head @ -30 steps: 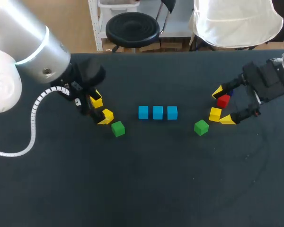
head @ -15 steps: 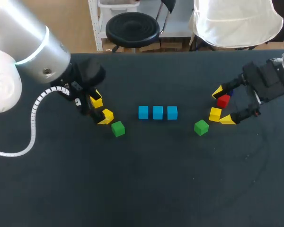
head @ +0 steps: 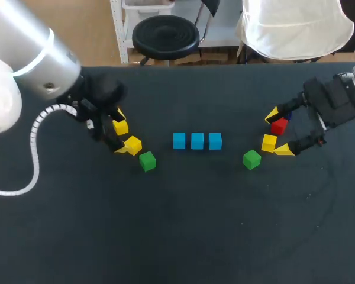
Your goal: Place the blue cubes, place green cubes on the blue cubes, place the yellow cubes on the green cubes, then place the red cubes on the yellow cubes, and place purple cube on the red cubes.
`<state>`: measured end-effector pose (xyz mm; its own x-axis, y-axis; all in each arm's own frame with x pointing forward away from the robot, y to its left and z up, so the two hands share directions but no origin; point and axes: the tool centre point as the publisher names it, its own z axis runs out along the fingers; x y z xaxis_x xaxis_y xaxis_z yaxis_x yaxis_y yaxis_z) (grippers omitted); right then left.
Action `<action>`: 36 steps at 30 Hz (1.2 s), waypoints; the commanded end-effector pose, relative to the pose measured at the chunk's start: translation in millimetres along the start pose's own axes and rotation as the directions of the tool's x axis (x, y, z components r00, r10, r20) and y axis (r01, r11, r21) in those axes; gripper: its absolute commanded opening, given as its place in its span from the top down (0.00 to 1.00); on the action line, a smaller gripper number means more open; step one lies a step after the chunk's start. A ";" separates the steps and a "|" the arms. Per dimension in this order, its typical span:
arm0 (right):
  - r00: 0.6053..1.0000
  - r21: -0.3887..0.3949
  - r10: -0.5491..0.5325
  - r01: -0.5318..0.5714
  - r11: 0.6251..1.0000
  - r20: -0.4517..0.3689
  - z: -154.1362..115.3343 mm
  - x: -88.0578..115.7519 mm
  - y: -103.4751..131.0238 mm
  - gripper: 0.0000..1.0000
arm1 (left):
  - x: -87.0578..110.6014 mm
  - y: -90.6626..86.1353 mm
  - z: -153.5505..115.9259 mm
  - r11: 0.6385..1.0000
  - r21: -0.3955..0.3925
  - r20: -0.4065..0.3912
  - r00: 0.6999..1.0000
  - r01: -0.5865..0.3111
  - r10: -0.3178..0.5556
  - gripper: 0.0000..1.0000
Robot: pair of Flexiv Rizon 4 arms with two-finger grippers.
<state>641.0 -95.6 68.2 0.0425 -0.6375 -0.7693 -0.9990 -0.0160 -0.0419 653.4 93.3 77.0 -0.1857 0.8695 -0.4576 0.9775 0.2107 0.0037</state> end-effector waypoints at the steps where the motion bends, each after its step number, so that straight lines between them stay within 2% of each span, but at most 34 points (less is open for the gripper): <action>1: 1.000 0.000 -0.001 0.001 1.000 0.002 0.2 0.5 -0.2 0.00 | -0.4 29.8 5.2 0.996 0.092 0.002 1.000 0.007 -0.007 0.00; 2: 1.000 0.000 -0.001 0.001 1.000 0.002 0.2 0.5 -0.2 0.00 | -1.2 30.7 3.9 0.994 0.111 0.030 1.000 -0.004 0.001 0.00; 3: 1.000 0.000 -0.001 0.001 1.000 0.002 0.2 0.5 -0.2 0.00 | -1.4 31.2 2.9 0.992 0.125 0.022 1.000 -0.002 -0.001 0.00; 4: 1.000 0.000 -0.001 0.001 1.000 0.002 0.2 0.5 -0.2 0.00 | -1.7 31.8 2.1 0.992 0.124 -0.015 1.000 0.019 -0.017 0.00; 17: 1.000 0.000 -0.001 0.001 1.000 0.002 0.2 0.5 -0.2 0.00 | -1.7 31.8 2.1 0.992 0.124 -0.015 1.000 0.019 -0.017 0.00; 19: 1.000 0.000 -0.001 0.001 1.000 0.002 0.2 0.5 -0.2 0.00 | 1.8 38.9 5.8 0.985 0.142 0.027 0.995 0.096 -0.100 0.00; 23: 1.000 0.000 -0.001 0.001 1.000 0.002 0.2 0.5 -0.2 0.00 | -2.2 49.9 1.2 0.988 0.144 0.186 0.980 0.048 -0.075 0.00; 25: 1.000 0.000 -0.001 0.001 1.000 0.002 0.2 0.5 -0.2 0.00 | -6.5 56.9 2.6 0.990 0.137 0.195 0.979 0.023 -0.050 0.00; 28: 1.000 0.000 -0.001 0.001 1.000 0.002 0.2 0.5 -0.2 0.00 | -13.9 67.6 5.6 0.989 0.141 0.252 0.968 -0.041 0.004 0.00; 29: 1.000 0.000 -0.001 0.001 1.000 0.002 0.2 0.5 -0.2 0.00 | -16.5 71.1 7.1 0.988 0.148 0.243 0.970 -0.039 0.002 0.00; 31: 1.000 0.000 -0.001 0.001 1.000 0.002 0.2 0.5 -0.2 0.00 | -23.8 73.7 7.6 0.986 0.138 0.264 0.963 -0.097 0.058 0.00; 33: 1.000 0.000 -0.001 0.001 1.000 0.002 0.2 0.5 -0.2 0.00 | -31.4 75.3 8.4 0.987 0.135 0.226 0.972 -0.089 0.057 0.00; 36: 1.000 0.000 -0.001 0.001 1.000 0.002 0.2 0.5 -0.2 0.00 | -42.2 69.1 5.3 0.986 0.108 0.220 0.971 -0.124 0.098 0.00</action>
<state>641.0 -95.6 68.2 0.0425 -0.6376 -0.7692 -0.9990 -0.0161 -0.0419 728.0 78.6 85.6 -0.0692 0.7376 -0.6717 0.9976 0.0545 -0.0429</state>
